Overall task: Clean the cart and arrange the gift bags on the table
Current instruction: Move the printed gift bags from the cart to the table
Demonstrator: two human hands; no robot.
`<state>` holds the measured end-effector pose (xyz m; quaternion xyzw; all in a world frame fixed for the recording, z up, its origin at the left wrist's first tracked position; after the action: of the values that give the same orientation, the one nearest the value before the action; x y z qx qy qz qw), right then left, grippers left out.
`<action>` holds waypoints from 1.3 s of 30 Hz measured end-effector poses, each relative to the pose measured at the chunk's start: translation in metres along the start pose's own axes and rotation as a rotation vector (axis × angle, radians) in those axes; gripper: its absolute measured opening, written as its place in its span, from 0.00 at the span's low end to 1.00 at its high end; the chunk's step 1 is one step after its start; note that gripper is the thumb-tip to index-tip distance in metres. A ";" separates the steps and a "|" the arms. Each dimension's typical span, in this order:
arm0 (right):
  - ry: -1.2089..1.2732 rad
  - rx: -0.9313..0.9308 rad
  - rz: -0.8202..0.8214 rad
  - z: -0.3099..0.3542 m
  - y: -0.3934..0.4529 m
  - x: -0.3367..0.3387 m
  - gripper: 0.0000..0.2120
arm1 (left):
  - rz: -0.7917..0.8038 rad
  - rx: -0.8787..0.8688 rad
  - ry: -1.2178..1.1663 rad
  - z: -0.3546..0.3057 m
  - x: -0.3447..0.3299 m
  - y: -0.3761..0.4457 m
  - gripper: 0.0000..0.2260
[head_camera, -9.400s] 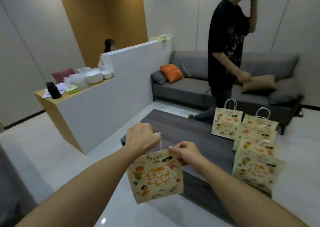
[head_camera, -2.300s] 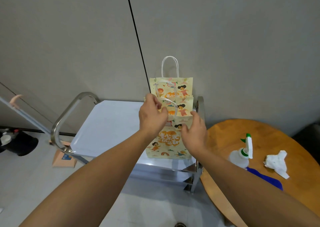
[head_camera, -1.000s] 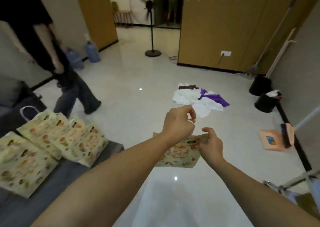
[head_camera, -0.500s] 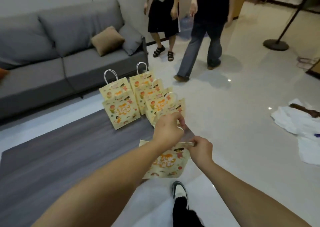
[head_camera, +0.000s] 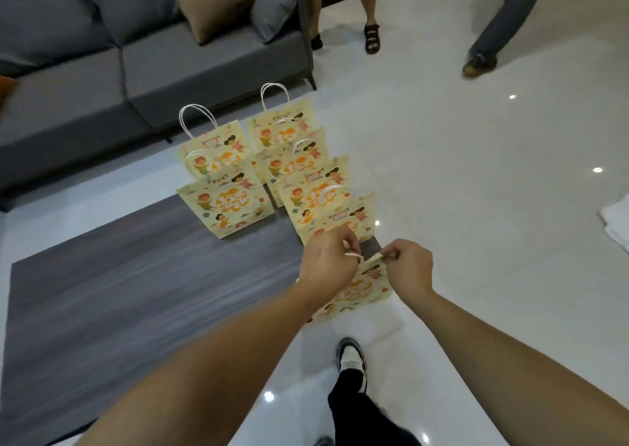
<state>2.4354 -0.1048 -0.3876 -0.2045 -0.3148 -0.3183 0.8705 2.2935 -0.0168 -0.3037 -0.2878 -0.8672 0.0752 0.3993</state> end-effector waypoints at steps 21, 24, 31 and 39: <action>0.079 -0.009 0.114 -0.027 0.072 -0.046 0.11 | 0.027 0.153 0.256 0.011 -0.038 0.094 0.11; 0.056 -0.008 0.126 -0.029 0.068 -0.042 0.14 | 0.026 0.107 0.252 0.009 -0.034 0.095 0.13; 0.091 -0.112 0.087 -0.031 0.053 -0.032 0.18 | 0.051 -0.033 0.348 0.009 -0.037 0.091 0.17; 0.053 -0.187 -0.073 -0.018 0.022 0.002 0.20 | 0.180 -0.081 0.402 -0.004 -0.016 0.087 0.20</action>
<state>2.4590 -0.0996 -0.4029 -0.2648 -0.2676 -0.3830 0.8435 2.3423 0.0457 -0.3426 -0.3892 -0.7432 0.0167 0.5440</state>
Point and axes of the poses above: each hand's wrist, its own y-axis towards the middle knuckle, its own x-axis out of the back of the hand, z = x × y, the point moved 4 cm from there along y, towards the middle knuckle, and after that the axes turned 7 degrees about x, right-handed, at the moved point
